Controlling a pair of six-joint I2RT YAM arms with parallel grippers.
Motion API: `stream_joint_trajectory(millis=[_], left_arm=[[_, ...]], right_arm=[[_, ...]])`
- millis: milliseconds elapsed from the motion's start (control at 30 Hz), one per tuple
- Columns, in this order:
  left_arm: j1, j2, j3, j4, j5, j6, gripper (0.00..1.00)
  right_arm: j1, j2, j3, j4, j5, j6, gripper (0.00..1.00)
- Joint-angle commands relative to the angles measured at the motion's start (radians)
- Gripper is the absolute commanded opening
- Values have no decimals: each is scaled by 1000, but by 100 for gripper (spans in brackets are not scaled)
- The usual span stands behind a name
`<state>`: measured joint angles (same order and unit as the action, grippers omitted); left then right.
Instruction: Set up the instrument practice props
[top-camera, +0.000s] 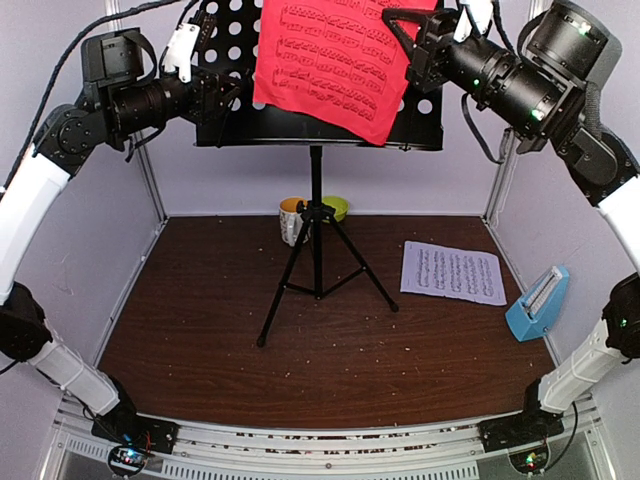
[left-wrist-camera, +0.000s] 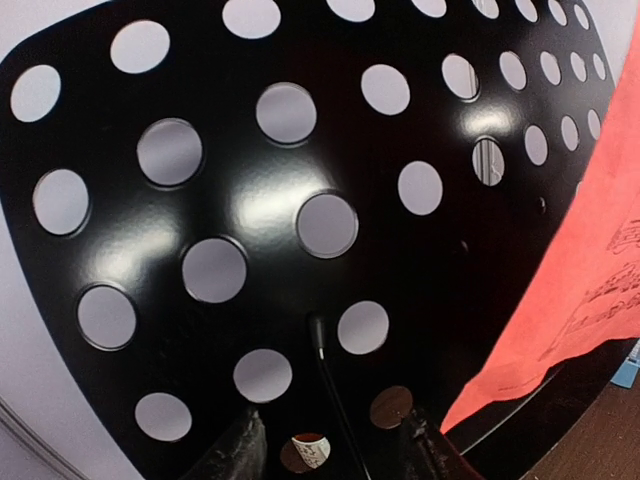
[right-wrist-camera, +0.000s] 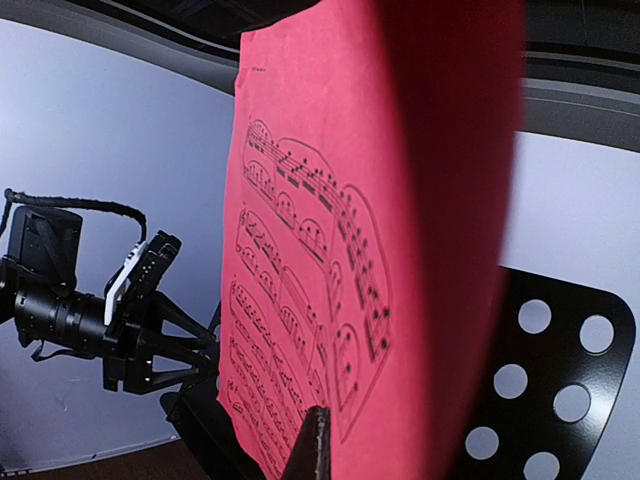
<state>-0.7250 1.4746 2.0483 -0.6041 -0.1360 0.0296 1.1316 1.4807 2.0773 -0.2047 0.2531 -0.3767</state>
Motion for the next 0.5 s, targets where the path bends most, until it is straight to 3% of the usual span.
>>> stream_joint_trajectory(millis=[0,100,200,367,467], left_arm=[[8,36,33,35,23,-20,47],[8,49,37,40,20,-20,44],[8,53,39,35,16,-15,34],[8,8,-25,86,19,-10,1],[9,-60,-137,200,14,-14,0]], right_arm=[[-20,14,26,51,50,-27,0],[-27,26,25,65,63,-33,0],[-31,36,25,75,73,-43,0],[-38,45,25,80,82,-48,0],[-40,46,15,95,89,-47,0]])
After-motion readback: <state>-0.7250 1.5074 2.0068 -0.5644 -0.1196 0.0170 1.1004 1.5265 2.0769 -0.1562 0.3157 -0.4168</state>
